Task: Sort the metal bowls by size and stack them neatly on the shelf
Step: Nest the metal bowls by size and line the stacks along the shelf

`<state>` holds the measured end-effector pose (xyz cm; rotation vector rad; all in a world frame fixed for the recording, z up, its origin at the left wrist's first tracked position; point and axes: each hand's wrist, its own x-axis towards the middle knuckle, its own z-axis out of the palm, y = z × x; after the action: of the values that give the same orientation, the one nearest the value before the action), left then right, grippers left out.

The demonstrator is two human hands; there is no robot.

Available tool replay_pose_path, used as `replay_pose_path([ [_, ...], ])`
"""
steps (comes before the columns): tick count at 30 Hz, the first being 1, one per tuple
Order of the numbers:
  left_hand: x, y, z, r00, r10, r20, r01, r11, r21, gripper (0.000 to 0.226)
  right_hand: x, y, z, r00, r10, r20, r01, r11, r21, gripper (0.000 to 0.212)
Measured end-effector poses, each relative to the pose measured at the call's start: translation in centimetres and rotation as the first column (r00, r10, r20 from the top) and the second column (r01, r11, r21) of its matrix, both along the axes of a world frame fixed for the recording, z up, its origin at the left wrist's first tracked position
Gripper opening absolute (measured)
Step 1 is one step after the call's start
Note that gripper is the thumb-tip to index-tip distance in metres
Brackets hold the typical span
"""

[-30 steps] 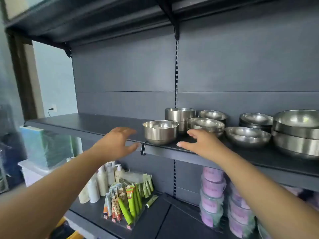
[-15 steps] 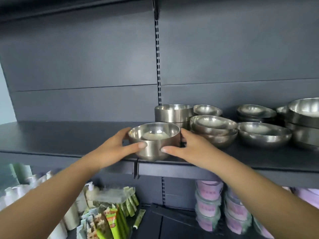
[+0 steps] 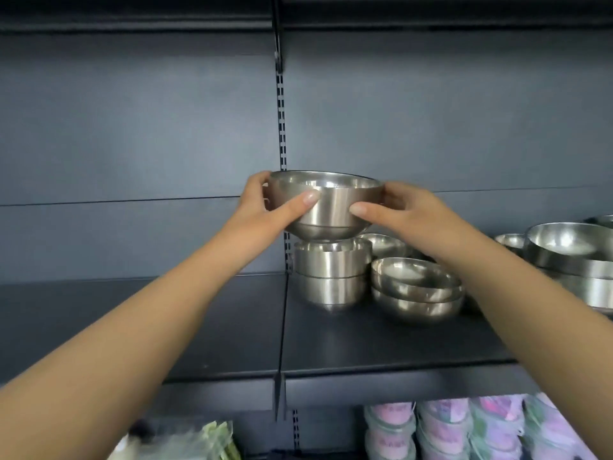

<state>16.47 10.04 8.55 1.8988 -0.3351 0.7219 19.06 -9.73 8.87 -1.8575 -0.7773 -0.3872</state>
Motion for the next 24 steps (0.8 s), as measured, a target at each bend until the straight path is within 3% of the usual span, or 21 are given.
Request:
replay_pose_path([
  [3,2.3,-1.3,0.5,0.999,0.024,-0.029,-0.024,0.999,-0.021,0.043,2.2,-0.8,0.8,0.999,-0.031,-0.031,0.03,0.999,-0.025,0.032],
  [5,3.3,-1.6,0.4,0.998,0.031,-0.054,-0.032,0.999,-0.025,0.044,3.7,-1.0,0.8,0.997,-0.049,-0.061,0.045,0.997,-0.063,0.036],
  [9,4.9,-1.6,-0.9,0.99,0.057,-0.131,-0.056,0.998,0.007,0.055,6.1,-0.8,0.3,0.992,-0.027,-0.125,0.01,0.99,-0.138,0.014],
  [15,6.4,-1.3,-3.0,0.981,0.073,-0.179,-0.068,0.997,0.031,0.052,8.2,-0.3,-1.4,0.985,-0.025,-0.172,-0.004,0.986,-0.168,0.023],
  [18,7.5,-1.1,-3.7,0.976,0.082,-0.201,-0.072,0.996,0.056,0.052,9.0,-0.3,-1.9,0.978,-0.002,-0.211,-0.034,0.985,-0.169,0.015],
  [21,8.1,-1.0,-4.4,0.978,0.075,-0.193,-0.068,0.997,0.042,0.053,9.5,-0.3,-2.4,0.977,-0.007,-0.212,-0.03,0.984,-0.174,0.029],
  [24,8.3,-1.2,-4.7,0.977,0.081,-0.199,-0.074,0.996,0.043,0.061,9.0,-0.4,-2.3,0.976,0.001,-0.216,-0.039,0.985,-0.17,0.023],
])
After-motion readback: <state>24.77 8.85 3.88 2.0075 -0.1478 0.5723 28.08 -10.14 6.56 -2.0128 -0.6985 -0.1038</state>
